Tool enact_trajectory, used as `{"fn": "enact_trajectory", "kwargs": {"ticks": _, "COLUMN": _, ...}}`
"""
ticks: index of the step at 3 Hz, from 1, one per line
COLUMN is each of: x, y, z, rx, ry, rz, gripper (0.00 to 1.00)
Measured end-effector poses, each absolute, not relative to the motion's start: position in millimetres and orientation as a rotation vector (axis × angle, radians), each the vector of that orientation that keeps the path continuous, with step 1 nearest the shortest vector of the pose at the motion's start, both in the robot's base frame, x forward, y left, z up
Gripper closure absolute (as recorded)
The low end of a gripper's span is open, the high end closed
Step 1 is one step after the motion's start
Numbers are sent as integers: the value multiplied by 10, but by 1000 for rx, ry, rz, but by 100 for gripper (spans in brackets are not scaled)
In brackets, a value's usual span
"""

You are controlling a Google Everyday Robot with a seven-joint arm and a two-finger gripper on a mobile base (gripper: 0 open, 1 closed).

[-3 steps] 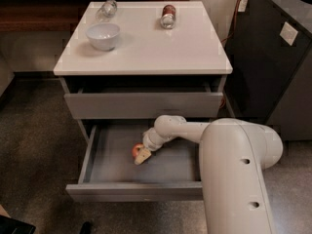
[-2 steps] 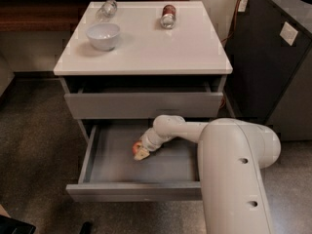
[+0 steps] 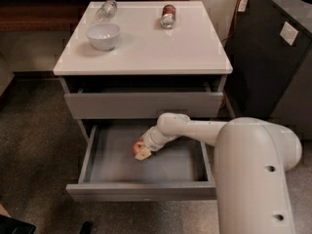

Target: Pick apple from middle drawer and place on counter

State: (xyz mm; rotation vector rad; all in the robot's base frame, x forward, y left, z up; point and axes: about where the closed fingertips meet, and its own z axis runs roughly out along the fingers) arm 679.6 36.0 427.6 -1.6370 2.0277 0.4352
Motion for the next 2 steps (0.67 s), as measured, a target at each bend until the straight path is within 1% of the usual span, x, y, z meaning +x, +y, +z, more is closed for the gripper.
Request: {"fn": "enact_trajectory", "kwargs": {"ticks": 2, "x": 6217, "y": 328, "z": 4967, "rx": -1685, "ry": 1899, "rz": 468, "gripper": 100}}
